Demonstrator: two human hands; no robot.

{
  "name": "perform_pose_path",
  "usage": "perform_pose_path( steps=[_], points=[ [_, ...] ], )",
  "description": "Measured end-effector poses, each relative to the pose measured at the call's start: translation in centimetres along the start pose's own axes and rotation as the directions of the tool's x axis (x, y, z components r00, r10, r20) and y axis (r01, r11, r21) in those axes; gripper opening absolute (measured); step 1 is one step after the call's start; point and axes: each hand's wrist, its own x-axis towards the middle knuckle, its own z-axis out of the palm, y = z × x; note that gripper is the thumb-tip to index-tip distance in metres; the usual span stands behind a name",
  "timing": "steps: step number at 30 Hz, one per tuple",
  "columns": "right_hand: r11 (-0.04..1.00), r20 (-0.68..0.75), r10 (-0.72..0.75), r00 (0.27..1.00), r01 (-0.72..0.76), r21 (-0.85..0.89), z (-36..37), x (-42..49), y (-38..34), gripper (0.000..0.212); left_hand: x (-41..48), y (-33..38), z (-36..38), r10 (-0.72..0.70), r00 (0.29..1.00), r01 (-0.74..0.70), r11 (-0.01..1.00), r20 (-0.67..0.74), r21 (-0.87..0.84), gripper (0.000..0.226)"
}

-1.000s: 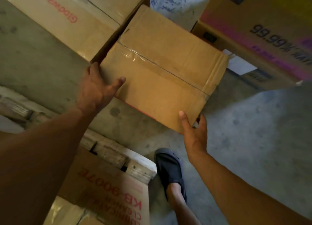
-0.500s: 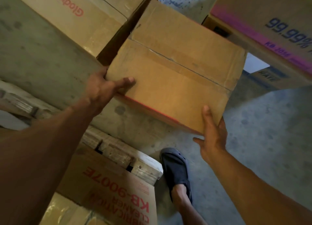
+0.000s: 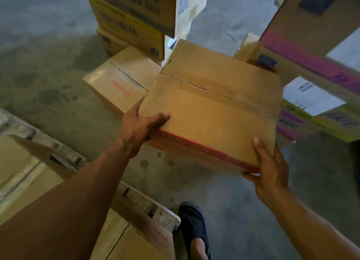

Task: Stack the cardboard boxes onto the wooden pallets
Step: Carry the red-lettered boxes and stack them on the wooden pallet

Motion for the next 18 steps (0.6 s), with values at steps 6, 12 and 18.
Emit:
perform_pose_path(
  steps=[6, 12, 18],
  points=[
    [0.985, 0.235, -0.169, 0.957, 0.168, 0.025, 5.6, -6.3, -7.7, 0.037, -6.8, 8.0, -7.7, 0.089, 0.976, -0.107, 0.991, -0.198, -0.081, 0.091],
    [0.97, 0.563, -0.224, 0.795, 0.24, 0.046, 17.5, -13.9, -12.5, 0.064, -12.7, 12.3, -19.4, 0.119, 0.85, -0.214, 0.968, -0.513, -0.129, 0.06],
    [0.951, 0.796, -0.155, 0.585, 0.307, -0.041, 28.2, -22.8, -13.7, 0.042, -21.0, 12.8, -28.9, 0.077, 0.665, -0.286, 0.945, -0.743, -0.158, 0.049]
  ],
)
